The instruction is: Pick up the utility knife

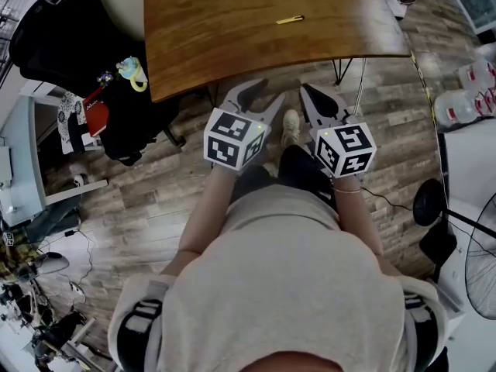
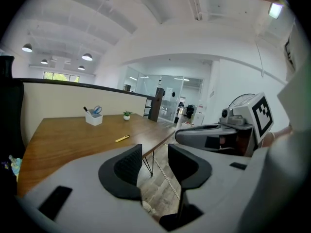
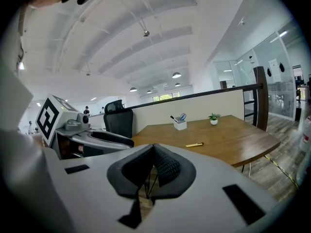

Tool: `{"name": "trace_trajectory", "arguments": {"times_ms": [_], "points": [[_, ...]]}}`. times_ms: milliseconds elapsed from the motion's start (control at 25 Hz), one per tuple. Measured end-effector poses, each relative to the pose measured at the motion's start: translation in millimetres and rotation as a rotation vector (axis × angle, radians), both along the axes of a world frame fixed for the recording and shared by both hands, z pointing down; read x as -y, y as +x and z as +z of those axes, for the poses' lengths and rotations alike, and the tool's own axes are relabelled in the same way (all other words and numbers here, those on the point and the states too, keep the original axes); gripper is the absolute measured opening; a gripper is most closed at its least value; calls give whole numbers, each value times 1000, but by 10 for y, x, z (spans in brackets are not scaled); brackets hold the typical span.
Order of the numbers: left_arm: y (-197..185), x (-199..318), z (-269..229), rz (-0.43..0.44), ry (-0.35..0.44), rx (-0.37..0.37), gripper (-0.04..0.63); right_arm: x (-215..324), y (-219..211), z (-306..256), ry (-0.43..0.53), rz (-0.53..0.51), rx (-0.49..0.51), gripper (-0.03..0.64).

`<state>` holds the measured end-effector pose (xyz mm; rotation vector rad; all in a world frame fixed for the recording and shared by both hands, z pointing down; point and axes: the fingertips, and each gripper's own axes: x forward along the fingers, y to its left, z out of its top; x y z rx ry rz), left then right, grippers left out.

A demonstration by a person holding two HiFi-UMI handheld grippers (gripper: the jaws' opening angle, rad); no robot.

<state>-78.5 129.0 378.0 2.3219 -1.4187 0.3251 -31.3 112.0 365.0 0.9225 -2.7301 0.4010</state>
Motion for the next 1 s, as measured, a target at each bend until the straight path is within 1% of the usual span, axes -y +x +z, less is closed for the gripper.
{"name": "trace_trajectory", "arguments": {"times_ms": [160, 360, 600, 840, 1000], "points": [[-101, 367, 38, -14, -9, 8, 172, 383, -96, 43, -7, -17, 3, 9], [-144, 914, 29, -37, -13, 21, 172, 942, -108, 91, -22, -40, 5, 9], [-220, 1567, -94, -89, 1, 48, 172, 1643, -129, -49, 3, -83, 24, 9], [-165, 2157, -212, -113, 28, 71, 167, 2198, -97, -158, 30, -124, 46, 9], [-124, 2427, -203, -117, 26, 81, 164, 2472, -82, -181, 37, -138, 52, 9]]}}
